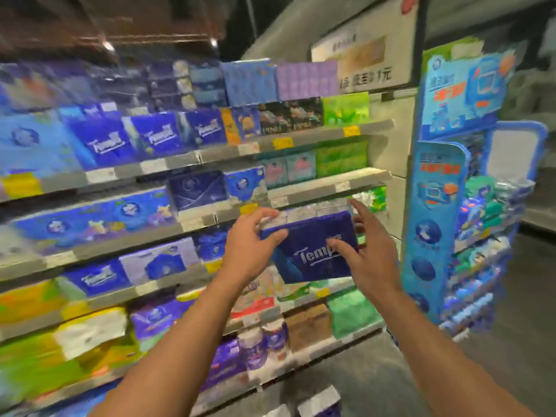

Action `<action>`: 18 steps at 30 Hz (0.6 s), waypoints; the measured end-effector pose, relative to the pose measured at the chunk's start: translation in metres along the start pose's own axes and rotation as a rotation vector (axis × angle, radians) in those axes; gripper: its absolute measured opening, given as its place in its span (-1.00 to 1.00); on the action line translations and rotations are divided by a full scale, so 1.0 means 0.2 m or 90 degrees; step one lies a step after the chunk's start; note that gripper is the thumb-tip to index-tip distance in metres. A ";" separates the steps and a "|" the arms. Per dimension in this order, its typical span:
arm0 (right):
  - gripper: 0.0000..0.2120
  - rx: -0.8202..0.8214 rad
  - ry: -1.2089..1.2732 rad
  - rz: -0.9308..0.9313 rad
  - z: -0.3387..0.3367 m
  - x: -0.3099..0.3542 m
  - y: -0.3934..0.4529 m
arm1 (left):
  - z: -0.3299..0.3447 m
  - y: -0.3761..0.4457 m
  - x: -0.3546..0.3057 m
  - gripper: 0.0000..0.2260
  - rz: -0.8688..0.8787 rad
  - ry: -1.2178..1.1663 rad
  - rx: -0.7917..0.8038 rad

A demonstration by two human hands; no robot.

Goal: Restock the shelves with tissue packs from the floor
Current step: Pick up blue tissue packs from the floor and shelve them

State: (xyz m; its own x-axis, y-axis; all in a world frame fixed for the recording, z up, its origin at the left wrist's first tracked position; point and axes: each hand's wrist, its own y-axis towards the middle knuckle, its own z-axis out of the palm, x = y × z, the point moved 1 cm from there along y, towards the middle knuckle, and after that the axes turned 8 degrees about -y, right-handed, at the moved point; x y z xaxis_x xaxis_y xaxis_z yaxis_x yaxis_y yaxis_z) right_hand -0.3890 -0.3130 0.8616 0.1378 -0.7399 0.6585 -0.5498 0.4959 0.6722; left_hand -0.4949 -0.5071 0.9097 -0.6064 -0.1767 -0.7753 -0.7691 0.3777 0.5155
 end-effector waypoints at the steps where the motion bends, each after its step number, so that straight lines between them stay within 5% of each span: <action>1: -0.27 -0.003 0.010 -0.015 0.11 0.07 0.06 | -0.10 0.05 0.03 -0.74 0.014 0.024 -0.038; 9: -0.32 -0.010 0.088 -0.103 0.78 0.39 0.59 | -0.58 0.52 0.20 -0.64 0.096 0.134 -0.226; 18: -0.33 -0.061 0.154 -0.182 1.42 0.36 1.47 | -0.71 1.40 0.41 -0.57 0.166 0.263 -0.320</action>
State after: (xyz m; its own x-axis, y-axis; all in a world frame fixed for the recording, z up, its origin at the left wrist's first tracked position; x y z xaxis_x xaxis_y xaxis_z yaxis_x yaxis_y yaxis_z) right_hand -0.7748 -0.3494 1.0117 0.4715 -0.7312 0.4929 -0.3833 0.3335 0.8613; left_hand -0.7884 -0.5445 1.0422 -0.7339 -0.5060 -0.4531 -0.5284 0.0062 0.8490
